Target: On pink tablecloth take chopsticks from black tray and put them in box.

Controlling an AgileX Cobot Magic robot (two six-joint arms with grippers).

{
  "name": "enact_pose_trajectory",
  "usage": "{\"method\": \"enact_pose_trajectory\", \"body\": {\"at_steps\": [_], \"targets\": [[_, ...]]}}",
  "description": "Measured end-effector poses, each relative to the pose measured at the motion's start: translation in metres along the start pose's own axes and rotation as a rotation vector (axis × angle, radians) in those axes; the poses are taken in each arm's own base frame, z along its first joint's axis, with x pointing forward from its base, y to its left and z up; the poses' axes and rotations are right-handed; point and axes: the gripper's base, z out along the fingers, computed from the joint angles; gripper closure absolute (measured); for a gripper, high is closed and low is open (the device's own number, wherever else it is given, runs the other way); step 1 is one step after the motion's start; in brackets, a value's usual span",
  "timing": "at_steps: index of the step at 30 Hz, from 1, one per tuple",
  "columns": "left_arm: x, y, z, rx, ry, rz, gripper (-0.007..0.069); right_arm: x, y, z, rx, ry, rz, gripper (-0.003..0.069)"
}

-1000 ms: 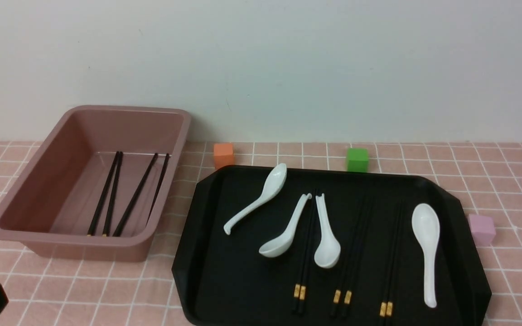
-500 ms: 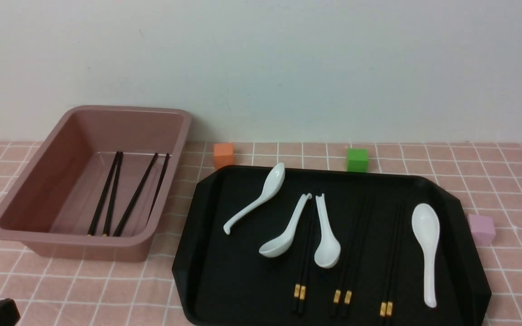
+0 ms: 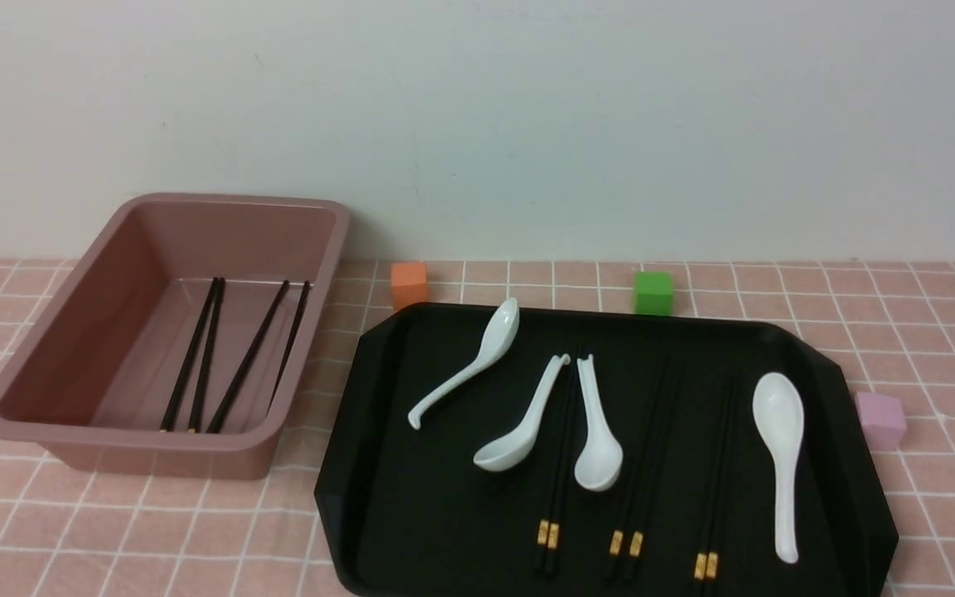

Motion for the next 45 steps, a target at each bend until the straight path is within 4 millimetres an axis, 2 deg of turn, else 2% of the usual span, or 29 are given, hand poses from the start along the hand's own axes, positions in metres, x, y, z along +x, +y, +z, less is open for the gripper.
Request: {"method": "enact_pose_trajectory", "body": {"at_steps": [3, 9, 45], "targets": [[0.0063, 0.0024, 0.0, -0.031, 0.05, -0.013, 0.0638, 0.0, 0.0, 0.0, 0.0, 0.0, 0.0, 0.0419], [0.0064, 0.0052, 0.0, -0.08, 0.042, -0.033, 0.0638, 0.0, 0.0, 0.0, 0.0, 0.0, 0.0, 0.0419], [0.0071, 0.0053, 0.0, -0.082, 0.049, -0.036, 0.0637, 0.0, 0.0, 0.0, 0.0, 0.0, 0.0, 0.0419]]}}
